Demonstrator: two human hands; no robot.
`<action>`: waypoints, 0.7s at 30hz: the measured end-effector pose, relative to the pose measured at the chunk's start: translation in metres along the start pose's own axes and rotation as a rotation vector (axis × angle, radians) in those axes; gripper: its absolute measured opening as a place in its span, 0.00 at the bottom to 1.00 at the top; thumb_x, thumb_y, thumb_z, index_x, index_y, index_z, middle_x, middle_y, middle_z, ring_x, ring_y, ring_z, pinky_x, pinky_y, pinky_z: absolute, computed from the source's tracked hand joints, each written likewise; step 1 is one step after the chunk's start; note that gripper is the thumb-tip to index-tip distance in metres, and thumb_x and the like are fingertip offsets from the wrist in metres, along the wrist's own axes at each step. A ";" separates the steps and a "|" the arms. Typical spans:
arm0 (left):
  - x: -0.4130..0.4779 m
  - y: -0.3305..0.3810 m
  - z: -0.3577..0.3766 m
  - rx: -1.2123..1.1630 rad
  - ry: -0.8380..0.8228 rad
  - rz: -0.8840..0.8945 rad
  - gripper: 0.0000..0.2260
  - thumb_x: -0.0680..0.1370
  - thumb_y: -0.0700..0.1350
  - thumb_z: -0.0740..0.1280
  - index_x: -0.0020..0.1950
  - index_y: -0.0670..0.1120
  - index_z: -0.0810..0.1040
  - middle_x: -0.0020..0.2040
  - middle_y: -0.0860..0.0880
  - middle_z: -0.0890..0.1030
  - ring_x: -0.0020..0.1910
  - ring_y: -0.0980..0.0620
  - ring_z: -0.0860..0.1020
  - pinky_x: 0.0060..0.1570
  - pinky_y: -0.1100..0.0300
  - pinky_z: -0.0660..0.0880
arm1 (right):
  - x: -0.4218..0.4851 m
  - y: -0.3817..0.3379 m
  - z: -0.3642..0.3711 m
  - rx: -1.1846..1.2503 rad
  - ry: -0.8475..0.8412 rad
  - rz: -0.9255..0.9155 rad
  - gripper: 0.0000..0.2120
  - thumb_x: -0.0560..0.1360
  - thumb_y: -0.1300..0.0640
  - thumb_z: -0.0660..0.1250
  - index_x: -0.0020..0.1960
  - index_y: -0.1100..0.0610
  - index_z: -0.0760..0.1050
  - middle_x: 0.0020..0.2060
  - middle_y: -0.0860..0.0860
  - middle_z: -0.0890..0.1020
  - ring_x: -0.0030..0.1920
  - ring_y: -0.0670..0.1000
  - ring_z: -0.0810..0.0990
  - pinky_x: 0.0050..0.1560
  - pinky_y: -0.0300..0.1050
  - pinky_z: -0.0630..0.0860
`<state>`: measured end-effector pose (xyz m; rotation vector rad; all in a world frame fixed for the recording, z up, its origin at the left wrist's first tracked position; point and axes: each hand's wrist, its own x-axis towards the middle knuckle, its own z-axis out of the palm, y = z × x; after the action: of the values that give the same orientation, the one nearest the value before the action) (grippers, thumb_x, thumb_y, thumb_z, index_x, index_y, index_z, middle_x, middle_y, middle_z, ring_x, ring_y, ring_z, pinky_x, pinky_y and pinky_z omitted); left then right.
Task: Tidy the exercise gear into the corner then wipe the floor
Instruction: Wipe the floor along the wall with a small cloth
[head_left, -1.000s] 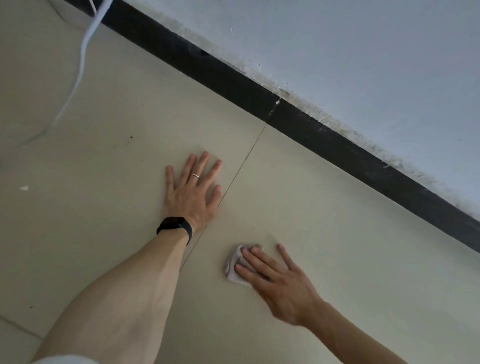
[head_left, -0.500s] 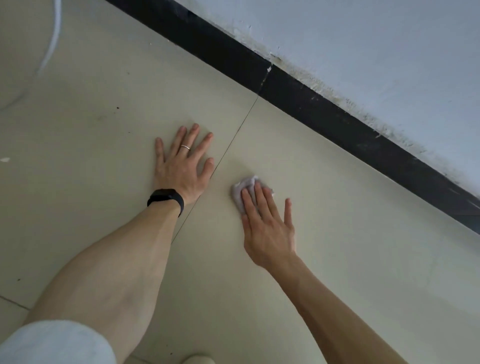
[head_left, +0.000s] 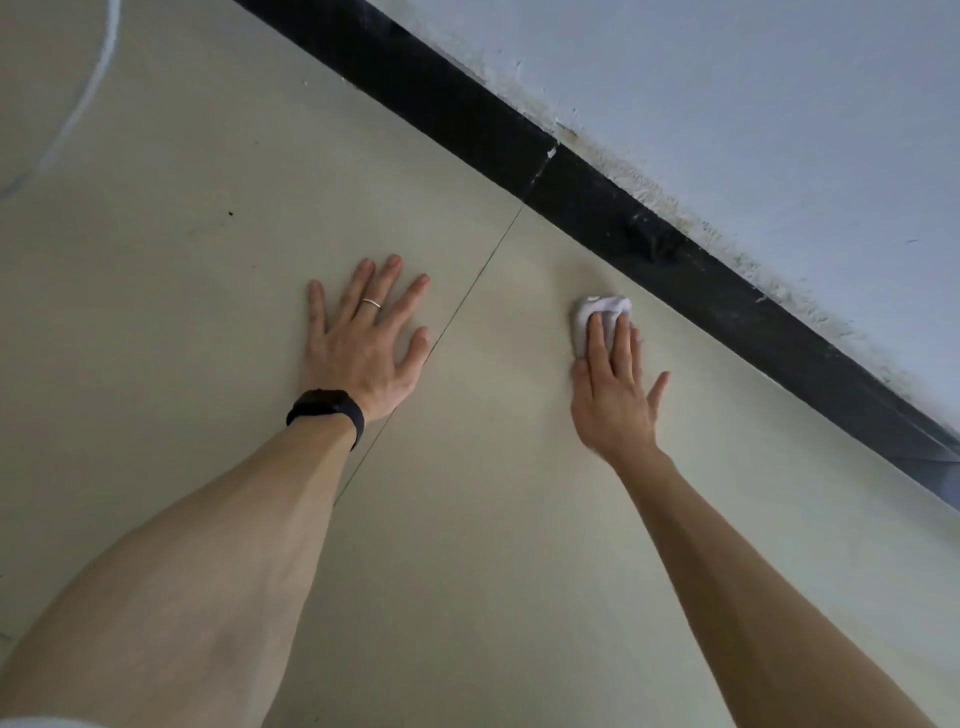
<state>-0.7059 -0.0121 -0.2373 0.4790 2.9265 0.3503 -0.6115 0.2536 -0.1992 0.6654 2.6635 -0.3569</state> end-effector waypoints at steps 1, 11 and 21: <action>0.000 0.001 0.001 0.004 0.001 -0.004 0.26 0.82 0.60 0.49 0.80 0.62 0.50 0.82 0.56 0.49 0.80 0.52 0.47 0.76 0.37 0.43 | 0.000 -0.014 0.006 0.056 0.035 0.047 0.27 0.85 0.46 0.45 0.81 0.43 0.39 0.81 0.47 0.38 0.80 0.50 0.37 0.75 0.72 0.42; 0.007 0.003 -0.009 0.027 -0.050 0.023 0.28 0.80 0.62 0.51 0.80 0.61 0.50 0.82 0.55 0.49 0.80 0.50 0.48 0.75 0.35 0.45 | -0.117 -0.014 0.046 -0.357 -0.178 -0.895 0.26 0.85 0.45 0.46 0.81 0.41 0.45 0.81 0.44 0.44 0.81 0.47 0.44 0.74 0.72 0.47; -0.019 0.002 -0.032 0.026 -0.157 0.070 0.28 0.82 0.59 0.52 0.81 0.60 0.45 0.82 0.51 0.42 0.81 0.47 0.44 0.76 0.39 0.43 | -0.160 -0.042 0.074 -0.192 -0.151 -0.517 0.28 0.85 0.45 0.43 0.81 0.45 0.38 0.80 0.48 0.35 0.79 0.50 0.34 0.75 0.71 0.42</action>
<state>-0.6936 -0.0227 -0.2041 0.5853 2.7703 0.2705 -0.4802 0.1294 -0.1935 -0.1135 2.6440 -0.2658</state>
